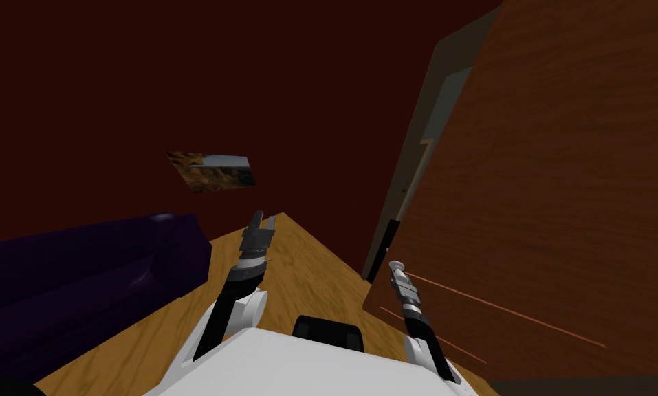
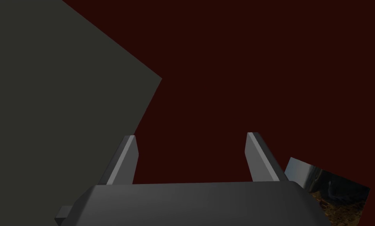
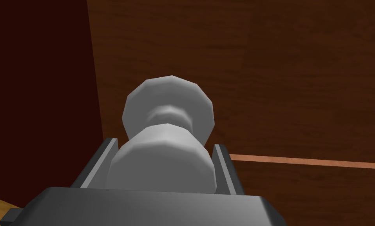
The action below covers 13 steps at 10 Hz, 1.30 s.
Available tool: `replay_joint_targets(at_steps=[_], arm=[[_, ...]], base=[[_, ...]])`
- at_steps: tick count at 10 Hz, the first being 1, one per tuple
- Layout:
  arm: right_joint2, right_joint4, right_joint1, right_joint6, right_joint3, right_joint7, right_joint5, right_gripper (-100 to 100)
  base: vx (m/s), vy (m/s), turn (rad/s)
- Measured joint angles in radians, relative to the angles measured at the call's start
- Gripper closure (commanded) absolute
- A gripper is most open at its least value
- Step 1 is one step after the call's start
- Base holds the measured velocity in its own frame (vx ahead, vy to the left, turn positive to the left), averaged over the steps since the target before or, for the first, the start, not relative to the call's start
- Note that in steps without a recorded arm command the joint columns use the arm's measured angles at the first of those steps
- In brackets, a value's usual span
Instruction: Pull the door open
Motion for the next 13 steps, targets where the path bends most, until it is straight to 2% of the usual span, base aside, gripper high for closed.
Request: replay_joint_targets(at_steps=[2,3,4,9,11,12,13], arm=[[-0.015,-0.001,0.009,-0.009,0.028,-0.033,0.013,100],[-0.013,0.001,0.011,-0.008,0.032,-0.037,0.015,100],[-0.023,-0.006,0.018,-0.010,0.040,-0.045,0.019,100],[-0.078,-0.018,0.048,-0.058,0.108,-0.123,0.055,100],[-0.095,-0.016,0.057,-0.077,0.136,-0.154,0.070,100],[-0.094,-0.015,0.060,-0.077,0.140,-0.156,0.072,100],[-0.103,-0.015,0.068,-0.085,0.149,-0.166,0.075,100]], base=[[-0.152,-0.038,0.070],[-0.142,-0.011,0.090],[-0.229,-0.043,0.119],[-0.253,-0.040,0.101],[-0.184,-0.036,0.049],[-0.169,-0.054,0.131],[-0.220,-0.060,0.152]])
